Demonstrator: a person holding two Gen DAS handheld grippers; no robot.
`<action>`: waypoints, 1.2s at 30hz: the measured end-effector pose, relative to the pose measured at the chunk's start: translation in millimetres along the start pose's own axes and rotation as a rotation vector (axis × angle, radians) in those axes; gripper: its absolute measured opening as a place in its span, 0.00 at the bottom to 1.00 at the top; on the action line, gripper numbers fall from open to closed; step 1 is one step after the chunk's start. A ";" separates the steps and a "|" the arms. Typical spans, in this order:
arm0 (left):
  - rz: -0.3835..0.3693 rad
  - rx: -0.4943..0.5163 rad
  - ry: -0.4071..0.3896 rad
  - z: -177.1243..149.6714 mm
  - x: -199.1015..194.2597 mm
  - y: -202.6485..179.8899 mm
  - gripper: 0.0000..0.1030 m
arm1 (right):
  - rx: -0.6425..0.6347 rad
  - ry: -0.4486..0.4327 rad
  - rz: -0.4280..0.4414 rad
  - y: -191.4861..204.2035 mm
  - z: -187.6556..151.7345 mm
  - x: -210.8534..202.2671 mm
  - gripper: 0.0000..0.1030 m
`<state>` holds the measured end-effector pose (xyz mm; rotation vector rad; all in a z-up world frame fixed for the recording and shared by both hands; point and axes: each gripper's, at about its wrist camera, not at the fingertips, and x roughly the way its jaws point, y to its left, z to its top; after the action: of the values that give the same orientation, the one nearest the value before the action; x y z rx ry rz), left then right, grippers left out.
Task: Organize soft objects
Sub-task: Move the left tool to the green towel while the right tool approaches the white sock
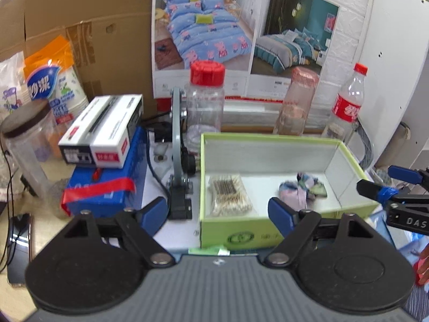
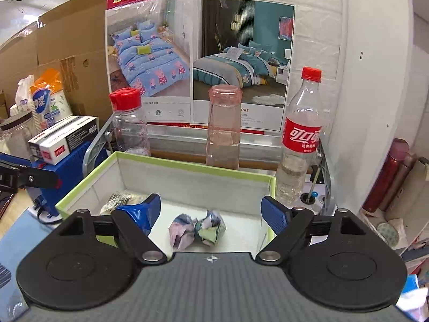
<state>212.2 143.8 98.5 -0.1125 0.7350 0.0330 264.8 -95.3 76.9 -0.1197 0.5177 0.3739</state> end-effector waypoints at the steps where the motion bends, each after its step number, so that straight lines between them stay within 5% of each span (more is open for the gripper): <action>1: 0.002 0.003 0.009 -6.5 -0.6 0.6 0.82 | -0.003 0.003 -0.002 1.2 -5.2 -5.5 0.67; 5: 0.021 0.026 0.054 -38.2 0.9 1.3 1.00 | -0.004 0.020 -0.010 3.9 -28.3 -23.5 0.68; 14: 0.004 0.071 0.053 -63.5 -10.5 -4.0 1.00 | 0.113 0.000 0.002 -4.7 -80.9 -64.7 0.68; 21: 0.085 0.096 0.192 -53.3 51.6 -6.5 0.99 | 0.226 -0.065 0.000 -16.4 -105.9 -95.4 0.69; 26: 0.009 0.135 0.285 -48.0 87.1 -7.6 0.99 | 0.226 -0.042 -0.044 -27.5 -108.8 -87.7 0.69; 31: 0.101 0.203 0.299 -57.5 97.9 7.1 1.00 | 0.245 0.001 -0.057 -38.7 -109.5 -68.4 0.69; 36: 0.130 0.073 0.257 -65.5 74.5 63.2 0.99 | 0.271 0.043 -0.049 -45.2 -110.5 -48.6 0.69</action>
<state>219.4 198.4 -5.5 0.0011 0.9987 0.1177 192.0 -175.2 6.8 0.1216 0.6025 0.2512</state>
